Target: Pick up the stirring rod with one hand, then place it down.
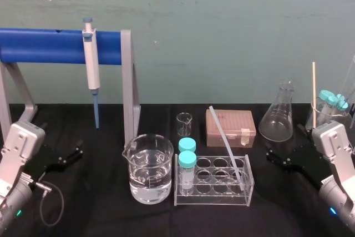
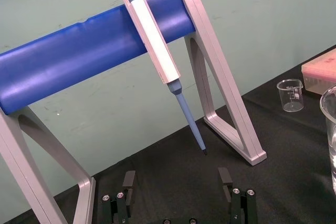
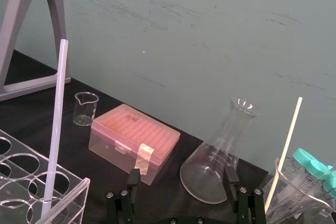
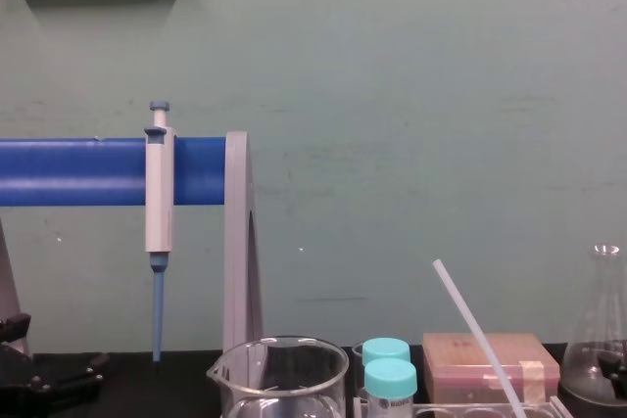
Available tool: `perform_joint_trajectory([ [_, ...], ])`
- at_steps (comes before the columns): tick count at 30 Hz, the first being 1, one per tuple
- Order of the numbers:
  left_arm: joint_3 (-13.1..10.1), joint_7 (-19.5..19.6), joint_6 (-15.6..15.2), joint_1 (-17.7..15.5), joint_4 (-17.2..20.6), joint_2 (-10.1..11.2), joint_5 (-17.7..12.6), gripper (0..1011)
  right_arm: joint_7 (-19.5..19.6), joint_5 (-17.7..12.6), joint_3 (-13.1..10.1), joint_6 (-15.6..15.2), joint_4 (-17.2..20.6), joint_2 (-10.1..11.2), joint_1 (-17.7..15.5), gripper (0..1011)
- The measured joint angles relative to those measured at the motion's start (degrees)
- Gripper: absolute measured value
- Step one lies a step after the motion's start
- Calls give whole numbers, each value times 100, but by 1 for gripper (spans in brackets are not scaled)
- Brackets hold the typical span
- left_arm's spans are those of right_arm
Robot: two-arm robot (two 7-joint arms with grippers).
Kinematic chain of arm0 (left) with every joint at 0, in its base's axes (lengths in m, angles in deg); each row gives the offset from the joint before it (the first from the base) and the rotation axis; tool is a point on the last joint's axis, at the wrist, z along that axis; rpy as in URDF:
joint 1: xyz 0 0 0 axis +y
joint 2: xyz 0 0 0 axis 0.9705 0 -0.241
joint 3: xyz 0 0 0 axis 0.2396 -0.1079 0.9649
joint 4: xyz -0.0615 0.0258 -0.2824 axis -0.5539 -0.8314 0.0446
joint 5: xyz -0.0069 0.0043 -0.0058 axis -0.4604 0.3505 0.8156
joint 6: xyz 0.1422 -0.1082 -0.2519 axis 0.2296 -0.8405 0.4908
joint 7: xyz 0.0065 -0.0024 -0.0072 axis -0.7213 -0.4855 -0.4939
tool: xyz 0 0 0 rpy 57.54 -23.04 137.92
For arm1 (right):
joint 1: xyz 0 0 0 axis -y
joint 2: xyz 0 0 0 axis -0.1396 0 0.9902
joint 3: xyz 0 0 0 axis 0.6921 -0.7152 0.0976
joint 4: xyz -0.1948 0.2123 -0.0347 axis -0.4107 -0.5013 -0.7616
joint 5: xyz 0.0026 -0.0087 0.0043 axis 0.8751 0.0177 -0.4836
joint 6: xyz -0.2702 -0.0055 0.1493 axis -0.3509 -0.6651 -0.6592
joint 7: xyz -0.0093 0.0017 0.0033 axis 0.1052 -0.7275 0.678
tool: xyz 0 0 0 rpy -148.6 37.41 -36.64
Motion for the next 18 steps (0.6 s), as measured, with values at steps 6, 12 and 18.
perform_joint_trajectory([
  [6, 0, 0, 0, 0, 0, 0, 0, 1000, 0, 0, 0, 0, 0, 0, 0, 1002],
  [12, 0, 0, 0, 0, 0, 0, 0, 1000, 0, 0, 0, 0, 0, 0, 0, 1003],
  [18, 0, 0, 0, 0, 0, 0, 0, 1000, 0, 0, 0, 0, 0, 0, 0, 1003],
])
